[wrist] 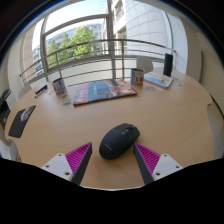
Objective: Arrange mouse
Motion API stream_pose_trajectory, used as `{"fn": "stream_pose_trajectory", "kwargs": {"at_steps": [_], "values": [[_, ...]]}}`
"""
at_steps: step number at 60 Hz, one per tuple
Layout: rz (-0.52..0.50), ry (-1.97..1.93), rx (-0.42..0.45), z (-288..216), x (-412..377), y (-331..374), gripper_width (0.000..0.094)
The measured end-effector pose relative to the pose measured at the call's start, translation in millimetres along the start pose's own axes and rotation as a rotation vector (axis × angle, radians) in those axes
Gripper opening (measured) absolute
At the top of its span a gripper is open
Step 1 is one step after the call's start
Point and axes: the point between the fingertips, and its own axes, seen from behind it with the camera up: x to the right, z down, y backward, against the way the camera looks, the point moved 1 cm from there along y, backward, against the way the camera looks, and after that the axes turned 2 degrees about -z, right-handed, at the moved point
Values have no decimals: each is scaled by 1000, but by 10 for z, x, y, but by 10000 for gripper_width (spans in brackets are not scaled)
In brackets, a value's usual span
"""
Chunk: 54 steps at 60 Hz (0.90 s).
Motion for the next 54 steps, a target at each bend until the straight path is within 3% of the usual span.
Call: {"fn": "stream_pose_trajectory", "kwargs": {"at_steps": [13, 17, 21, 36, 44, 54], "values": [[17, 35, 23, -244, -34, -337, 814], [27, 71, 36, -307, -62, -415, 707], [11, 76, 43, -336, -122, -457, 518], [83, 94, 14, -350, -143, -418, 400], [169, 82, 103, -769, -314, -67, 386], [200, 49, 320, -1872, -1040, 771, 385]]}}
